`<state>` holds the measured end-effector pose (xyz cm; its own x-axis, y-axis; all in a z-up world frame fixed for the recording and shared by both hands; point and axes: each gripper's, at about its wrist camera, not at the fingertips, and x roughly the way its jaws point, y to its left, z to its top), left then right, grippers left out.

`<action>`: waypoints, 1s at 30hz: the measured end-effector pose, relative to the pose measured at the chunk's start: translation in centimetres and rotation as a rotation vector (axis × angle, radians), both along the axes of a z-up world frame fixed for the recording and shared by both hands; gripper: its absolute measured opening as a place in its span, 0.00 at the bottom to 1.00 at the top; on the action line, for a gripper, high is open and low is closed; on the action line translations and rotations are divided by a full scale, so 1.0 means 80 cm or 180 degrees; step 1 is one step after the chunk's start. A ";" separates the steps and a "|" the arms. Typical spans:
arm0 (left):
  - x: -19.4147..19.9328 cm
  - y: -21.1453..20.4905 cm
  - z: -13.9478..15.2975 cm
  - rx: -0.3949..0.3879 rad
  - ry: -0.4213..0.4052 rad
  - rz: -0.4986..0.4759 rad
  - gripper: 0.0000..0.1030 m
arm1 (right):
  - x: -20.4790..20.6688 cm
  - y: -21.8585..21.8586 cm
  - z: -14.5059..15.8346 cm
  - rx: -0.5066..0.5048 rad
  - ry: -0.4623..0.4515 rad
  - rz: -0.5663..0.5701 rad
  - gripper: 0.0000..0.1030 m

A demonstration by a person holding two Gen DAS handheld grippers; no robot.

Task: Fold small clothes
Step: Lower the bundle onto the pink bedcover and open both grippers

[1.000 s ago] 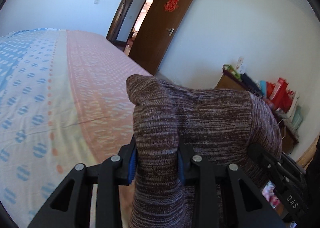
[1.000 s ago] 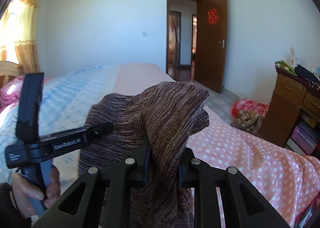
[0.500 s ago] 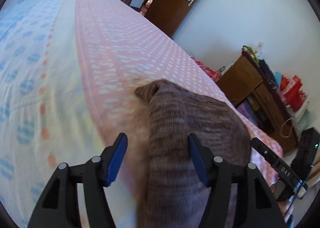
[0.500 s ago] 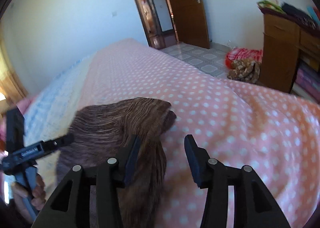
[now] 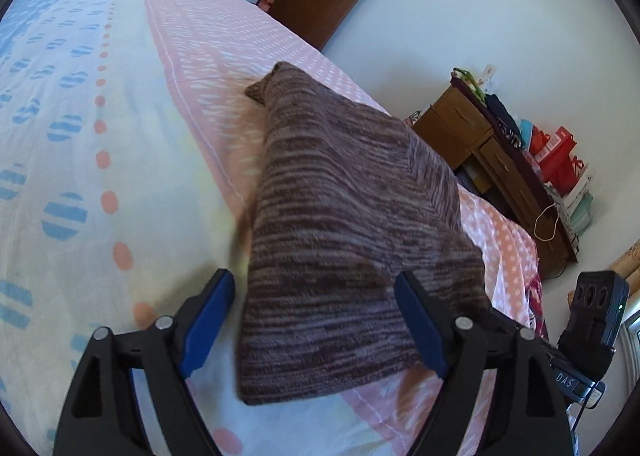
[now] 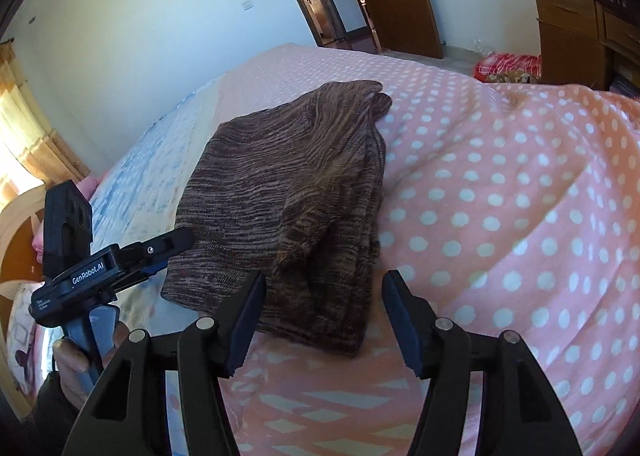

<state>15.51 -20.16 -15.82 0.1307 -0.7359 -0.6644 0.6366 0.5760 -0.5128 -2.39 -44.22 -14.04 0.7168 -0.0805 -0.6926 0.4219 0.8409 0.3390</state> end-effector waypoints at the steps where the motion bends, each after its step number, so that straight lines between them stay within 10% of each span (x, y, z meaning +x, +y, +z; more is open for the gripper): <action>1: 0.000 -0.003 -0.001 -0.0007 0.0007 0.0007 0.82 | 0.002 0.002 0.000 -0.0022 0.0011 0.0042 0.60; 4: -0.005 -0.004 -0.002 0.0026 -0.0058 0.0011 0.77 | 0.012 0.013 0.001 -0.0223 0.0170 0.0016 0.39; 5: -0.007 -0.007 -0.001 0.0051 -0.0073 0.0022 0.73 | 0.016 0.012 -0.001 -0.0183 0.0224 0.0028 0.13; 9: -0.007 -0.013 -0.002 0.0105 0.0111 0.0017 0.23 | 0.009 0.002 0.007 0.0119 0.0144 0.0025 0.12; 11: -0.007 -0.007 0.000 0.0039 0.0256 0.0002 0.19 | -0.002 0.002 0.023 0.0192 -0.0002 0.0083 0.12; 30: -0.044 0.052 -0.011 0.0166 0.0402 -0.0105 0.29 | -0.066 0.016 0.010 0.0354 0.0328 0.0251 0.13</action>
